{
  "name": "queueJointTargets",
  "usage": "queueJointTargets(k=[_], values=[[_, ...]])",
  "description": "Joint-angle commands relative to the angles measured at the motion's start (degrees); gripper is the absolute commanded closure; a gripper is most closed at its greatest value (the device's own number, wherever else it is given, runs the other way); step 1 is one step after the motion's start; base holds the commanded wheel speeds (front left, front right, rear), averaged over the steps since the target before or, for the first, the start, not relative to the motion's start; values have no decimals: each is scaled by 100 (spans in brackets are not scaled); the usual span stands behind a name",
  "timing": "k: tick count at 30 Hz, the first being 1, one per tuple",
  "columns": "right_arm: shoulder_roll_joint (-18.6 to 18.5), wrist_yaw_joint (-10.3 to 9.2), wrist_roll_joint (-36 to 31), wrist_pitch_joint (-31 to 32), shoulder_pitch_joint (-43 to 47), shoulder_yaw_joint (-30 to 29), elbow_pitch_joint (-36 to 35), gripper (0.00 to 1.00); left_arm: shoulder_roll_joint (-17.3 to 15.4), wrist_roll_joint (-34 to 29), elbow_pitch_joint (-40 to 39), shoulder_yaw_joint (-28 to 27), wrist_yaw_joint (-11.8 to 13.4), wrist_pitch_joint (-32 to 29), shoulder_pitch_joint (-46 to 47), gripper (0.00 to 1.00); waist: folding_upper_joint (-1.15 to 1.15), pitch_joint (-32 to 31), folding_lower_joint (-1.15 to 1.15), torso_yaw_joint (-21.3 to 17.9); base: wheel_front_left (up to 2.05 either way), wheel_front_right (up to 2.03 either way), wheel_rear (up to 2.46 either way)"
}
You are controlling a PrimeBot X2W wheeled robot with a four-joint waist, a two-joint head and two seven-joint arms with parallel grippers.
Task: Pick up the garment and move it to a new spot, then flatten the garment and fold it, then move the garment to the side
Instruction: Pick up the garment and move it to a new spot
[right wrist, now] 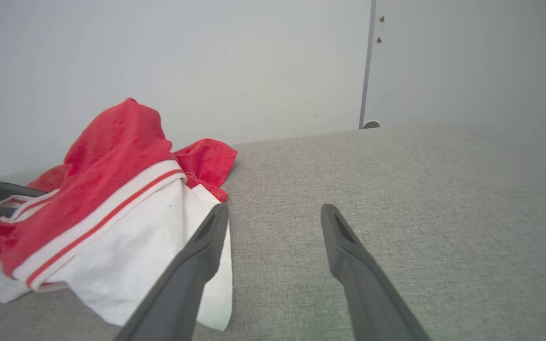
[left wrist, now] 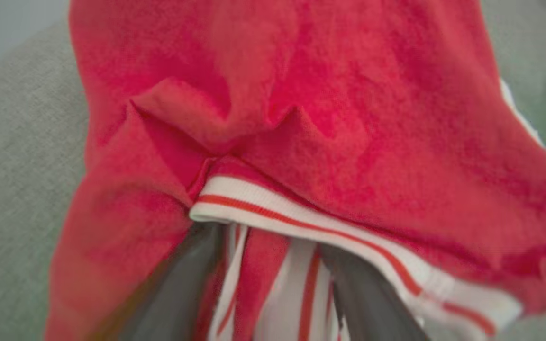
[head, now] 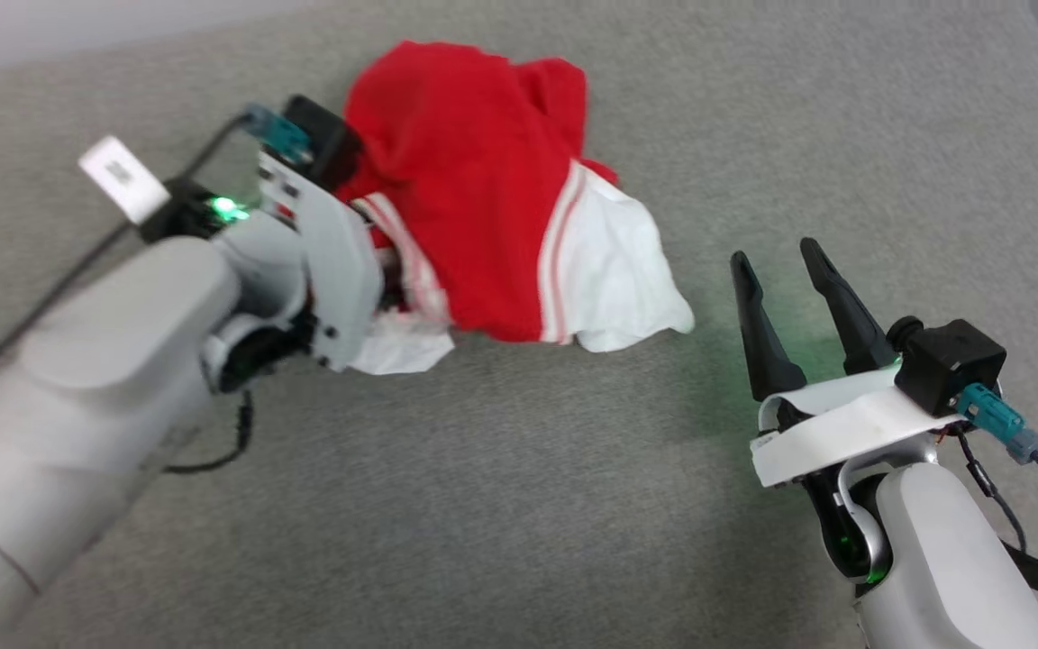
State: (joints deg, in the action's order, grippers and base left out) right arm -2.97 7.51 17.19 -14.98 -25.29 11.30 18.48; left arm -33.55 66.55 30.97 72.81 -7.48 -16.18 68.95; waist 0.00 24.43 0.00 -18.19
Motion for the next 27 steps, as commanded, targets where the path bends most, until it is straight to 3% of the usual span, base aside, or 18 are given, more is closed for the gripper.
queueJointTargets(k=[1, 12, 20, 27], values=[[6, -4, -62, -29, 60, -67, 46, 0, 114, 30, -3, 91, 4, 115, -152, 0, 0, -398, 0, 441, 0, 0, 0], [-388, -4, -252, -29, 488, -368, 586, 0, 367, 722, -58, 56, 5, 1734, -565, 0, 0, -1441, 0, 1746, 0, 0, 0], [-710, -4, -138, 28, 813, -628, 774, 0, 177, 1361, 231, -70, 5, 2830, -1608, 0, 0, -2027, 0, 2418, 0, 0, 0], [-889, -4, -83, 147, 1238, -813, 623, 0, -154, 1602, 437, -521, 5, 3130, -2622, 0, 0, -2232, 0, 2724, 0, 0, 0]])
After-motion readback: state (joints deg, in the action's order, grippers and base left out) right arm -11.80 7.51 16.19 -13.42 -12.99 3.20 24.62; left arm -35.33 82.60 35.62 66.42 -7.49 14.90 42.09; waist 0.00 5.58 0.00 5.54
